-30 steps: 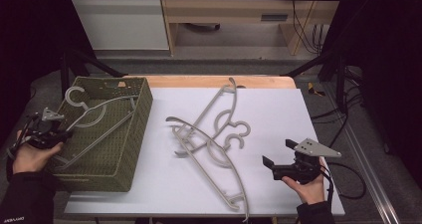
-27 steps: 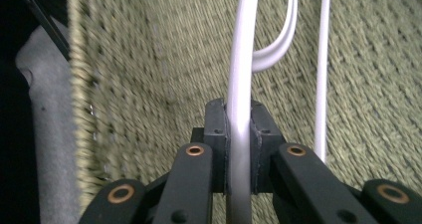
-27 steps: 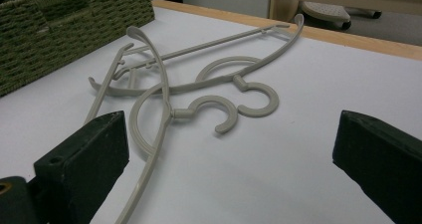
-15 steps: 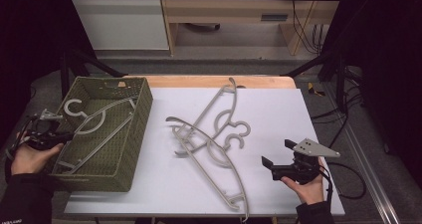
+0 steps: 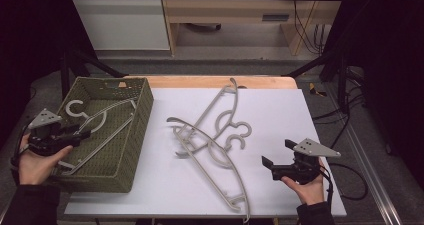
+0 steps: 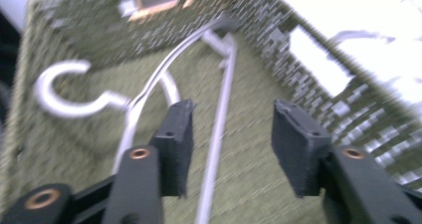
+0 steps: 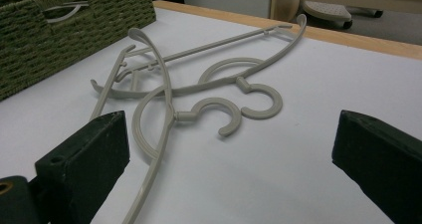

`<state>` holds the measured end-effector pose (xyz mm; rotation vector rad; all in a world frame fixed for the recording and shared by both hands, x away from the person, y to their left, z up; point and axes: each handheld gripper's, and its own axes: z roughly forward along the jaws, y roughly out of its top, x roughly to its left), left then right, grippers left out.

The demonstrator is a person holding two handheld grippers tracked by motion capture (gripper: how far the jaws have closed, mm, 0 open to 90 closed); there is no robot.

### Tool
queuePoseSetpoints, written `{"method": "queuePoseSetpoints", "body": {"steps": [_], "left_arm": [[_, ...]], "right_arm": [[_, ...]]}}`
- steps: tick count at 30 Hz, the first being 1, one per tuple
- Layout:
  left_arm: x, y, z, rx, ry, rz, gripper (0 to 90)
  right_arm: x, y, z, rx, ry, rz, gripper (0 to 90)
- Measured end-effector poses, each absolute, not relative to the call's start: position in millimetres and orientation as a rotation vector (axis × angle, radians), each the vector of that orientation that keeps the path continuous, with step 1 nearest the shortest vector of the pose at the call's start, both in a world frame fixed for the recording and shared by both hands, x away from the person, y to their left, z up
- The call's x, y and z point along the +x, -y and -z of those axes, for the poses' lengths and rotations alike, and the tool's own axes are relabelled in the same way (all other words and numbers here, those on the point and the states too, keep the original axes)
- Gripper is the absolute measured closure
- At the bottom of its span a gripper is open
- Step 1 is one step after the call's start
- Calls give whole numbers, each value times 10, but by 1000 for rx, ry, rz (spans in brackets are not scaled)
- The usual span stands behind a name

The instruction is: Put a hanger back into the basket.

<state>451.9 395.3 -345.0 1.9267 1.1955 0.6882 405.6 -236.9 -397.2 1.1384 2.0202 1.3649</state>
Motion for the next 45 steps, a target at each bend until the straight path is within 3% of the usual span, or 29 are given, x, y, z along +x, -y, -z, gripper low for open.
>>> {"method": "queuePoseSetpoints", "body": {"steps": [9,18,34,45], "left_arm": [[4353,-3437,3456,1803,-1002,-604,280],[4171,-2959,3566,1808,-872,-550,121],[3973,-2607,3688,1838,-782,-503,86],[4003,-2507,3821,1881,-784,-490,84]], "right_arm": [[4053,2330,3934,1126,-2017,-1374,19],[4049,2299,3909,1127,-2028,-1370,21],[4111,2051,3919,1139,-2136,-1318,38],[4186,1761,4088,1153,-2305,-1196,107]]}}
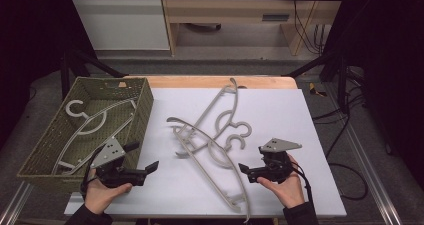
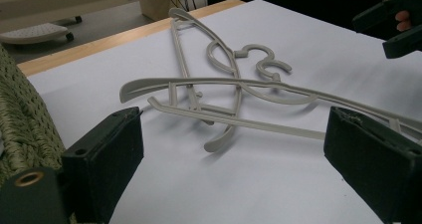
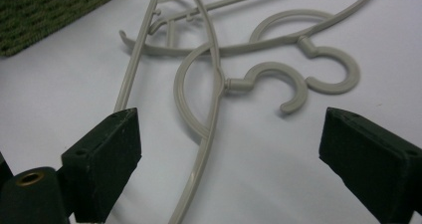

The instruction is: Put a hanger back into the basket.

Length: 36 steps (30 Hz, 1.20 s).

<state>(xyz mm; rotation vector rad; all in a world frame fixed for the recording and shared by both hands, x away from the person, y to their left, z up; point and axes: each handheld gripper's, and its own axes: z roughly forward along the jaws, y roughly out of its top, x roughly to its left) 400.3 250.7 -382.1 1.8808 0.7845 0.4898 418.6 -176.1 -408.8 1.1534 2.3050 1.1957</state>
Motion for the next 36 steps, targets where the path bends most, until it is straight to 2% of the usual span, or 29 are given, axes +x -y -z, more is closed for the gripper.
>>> {"method": "queuePoseSetpoints", "body": {"steps": [10,27,36], "left_arm": [[4008,-2522,3820,1894,-779,-492,86],[4022,-2556,3826,1892,-782,-491,86],[4030,-2583,3824,1890,-790,-495,84]], "right_arm": [[4318,1483,4357,1173,-2433,-1035,213],[4393,1311,4559,1243,-2566,-877,574],[4428,1283,4612,1265,-2585,-822,690]]}}
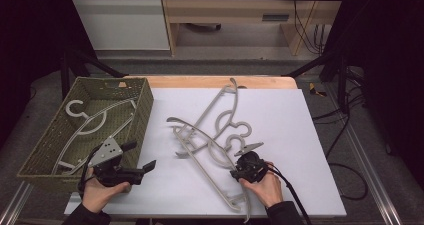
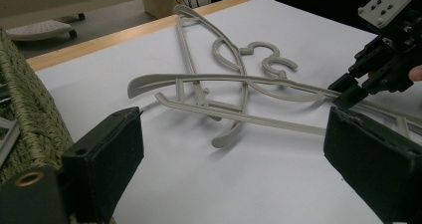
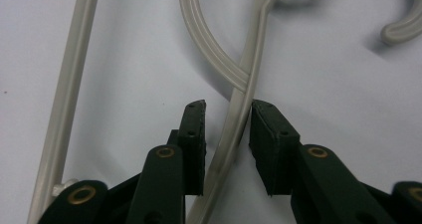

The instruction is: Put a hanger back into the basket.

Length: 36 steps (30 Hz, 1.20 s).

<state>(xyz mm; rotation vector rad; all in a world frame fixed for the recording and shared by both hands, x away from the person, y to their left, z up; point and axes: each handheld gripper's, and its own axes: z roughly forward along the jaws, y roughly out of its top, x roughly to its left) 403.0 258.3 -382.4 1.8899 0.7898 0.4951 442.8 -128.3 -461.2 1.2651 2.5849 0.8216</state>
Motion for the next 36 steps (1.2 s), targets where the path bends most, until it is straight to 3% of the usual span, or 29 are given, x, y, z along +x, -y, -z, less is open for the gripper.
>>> {"method": "queuePoseSetpoints", "body": {"steps": [12,36], "left_arm": [[4023,-2576,3819,1888,-788,-495,86],[4015,-2562,3820,1895,-781,-489,89]], "right_arm": [[4459,1352,4597,1353,-2527,-773,816],[4475,1508,4500,1377,-2529,-862,827]]}}
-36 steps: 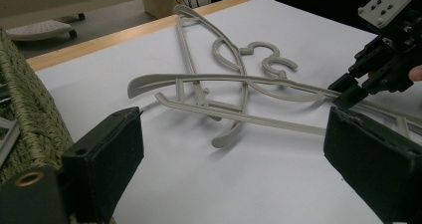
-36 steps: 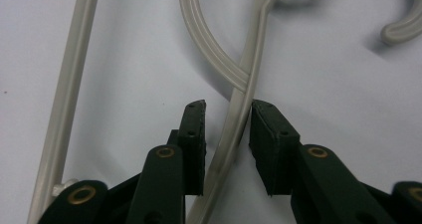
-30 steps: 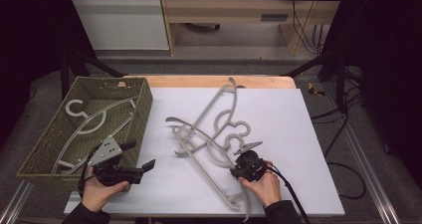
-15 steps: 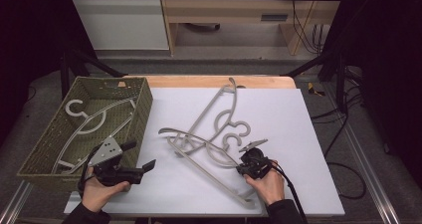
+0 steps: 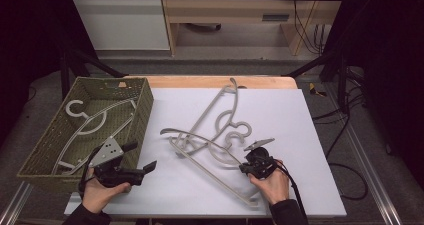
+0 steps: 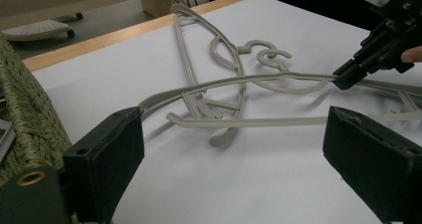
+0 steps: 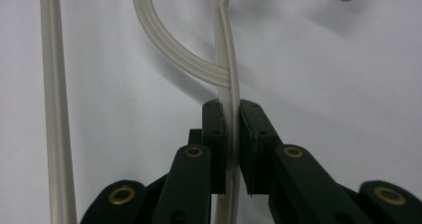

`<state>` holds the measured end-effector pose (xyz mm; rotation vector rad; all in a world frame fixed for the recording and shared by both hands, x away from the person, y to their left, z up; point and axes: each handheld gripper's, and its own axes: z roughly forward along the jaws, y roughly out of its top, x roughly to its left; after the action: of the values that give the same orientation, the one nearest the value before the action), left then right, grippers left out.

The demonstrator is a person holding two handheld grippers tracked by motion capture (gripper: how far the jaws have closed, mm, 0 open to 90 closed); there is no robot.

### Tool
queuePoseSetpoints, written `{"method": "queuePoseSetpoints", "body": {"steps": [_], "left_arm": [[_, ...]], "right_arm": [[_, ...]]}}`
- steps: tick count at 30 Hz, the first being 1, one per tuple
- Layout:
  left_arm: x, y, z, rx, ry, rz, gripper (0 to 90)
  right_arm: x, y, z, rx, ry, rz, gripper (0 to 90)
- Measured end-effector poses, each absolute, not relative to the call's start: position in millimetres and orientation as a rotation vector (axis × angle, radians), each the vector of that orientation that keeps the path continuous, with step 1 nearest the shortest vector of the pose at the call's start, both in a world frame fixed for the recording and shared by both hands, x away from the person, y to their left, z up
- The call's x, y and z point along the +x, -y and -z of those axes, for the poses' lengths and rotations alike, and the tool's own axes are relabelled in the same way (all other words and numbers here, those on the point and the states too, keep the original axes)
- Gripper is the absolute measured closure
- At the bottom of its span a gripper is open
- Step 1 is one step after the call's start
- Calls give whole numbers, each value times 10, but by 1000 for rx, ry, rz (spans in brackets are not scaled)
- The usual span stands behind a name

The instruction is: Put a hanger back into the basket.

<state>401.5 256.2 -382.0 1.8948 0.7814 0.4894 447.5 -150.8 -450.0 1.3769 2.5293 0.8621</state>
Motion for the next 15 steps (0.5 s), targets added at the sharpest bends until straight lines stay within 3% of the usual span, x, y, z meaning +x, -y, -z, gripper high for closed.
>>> {"method": "queuePoseSetpoints", "body": {"steps": [15], "left_arm": [[3969,-2515,3749,1915,-752,-469,93]], "right_arm": [[4382,1644,4231,1184,-2578,-984,826]]}}
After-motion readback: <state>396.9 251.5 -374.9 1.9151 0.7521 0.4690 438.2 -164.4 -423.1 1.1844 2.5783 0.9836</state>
